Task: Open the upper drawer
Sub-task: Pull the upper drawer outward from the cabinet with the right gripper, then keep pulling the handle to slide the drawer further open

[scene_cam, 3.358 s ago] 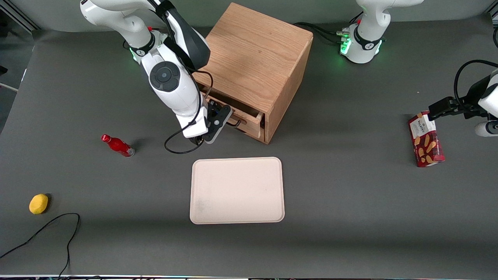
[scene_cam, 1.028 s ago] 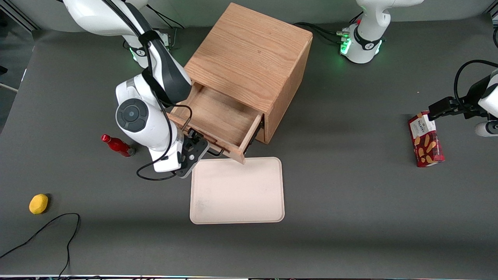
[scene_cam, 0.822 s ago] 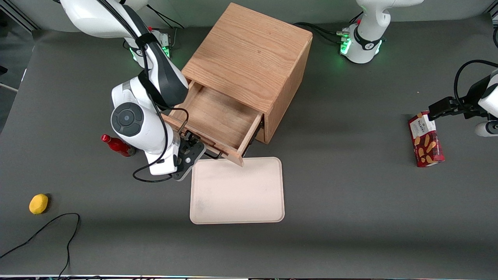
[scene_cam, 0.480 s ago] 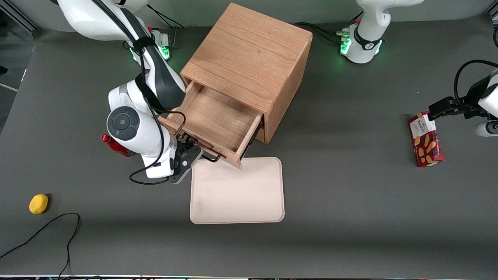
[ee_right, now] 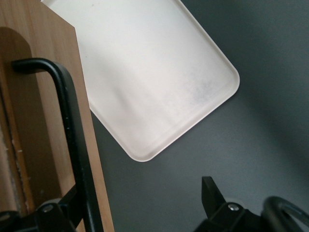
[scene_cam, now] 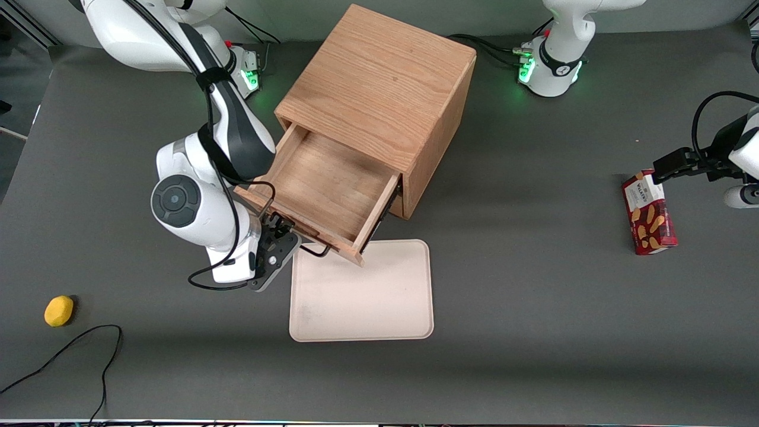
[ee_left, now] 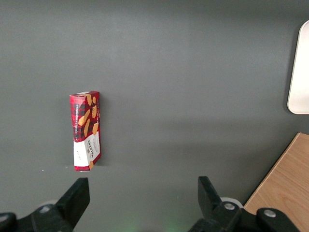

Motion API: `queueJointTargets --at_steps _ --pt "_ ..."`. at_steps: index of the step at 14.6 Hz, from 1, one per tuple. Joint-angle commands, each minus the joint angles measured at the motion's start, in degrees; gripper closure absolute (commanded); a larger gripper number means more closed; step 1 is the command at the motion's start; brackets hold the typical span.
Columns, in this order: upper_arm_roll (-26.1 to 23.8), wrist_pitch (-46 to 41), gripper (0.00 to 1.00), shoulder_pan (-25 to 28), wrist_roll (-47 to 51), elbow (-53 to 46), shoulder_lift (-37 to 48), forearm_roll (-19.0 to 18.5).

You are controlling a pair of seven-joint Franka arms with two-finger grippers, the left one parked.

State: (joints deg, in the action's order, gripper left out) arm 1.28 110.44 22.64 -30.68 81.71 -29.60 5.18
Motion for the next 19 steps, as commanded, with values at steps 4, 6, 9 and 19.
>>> queueJointTargets --at_steps 4,6,9,19 --pt "0.0 -2.9 0.0 -1.6 -1.9 -6.7 -3.7 -0.5" --pt "0.0 -2.9 0.0 -1.7 -3.1 -7.9 -4.5 -0.6" --pt "0.0 -2.8 0.0 -2.2 -3.9 -9.5 -5.7 -0.5" --pt "0.0 -2.9 0.0 -3.9 -5.4 -13.0 -8.5 -0.2"
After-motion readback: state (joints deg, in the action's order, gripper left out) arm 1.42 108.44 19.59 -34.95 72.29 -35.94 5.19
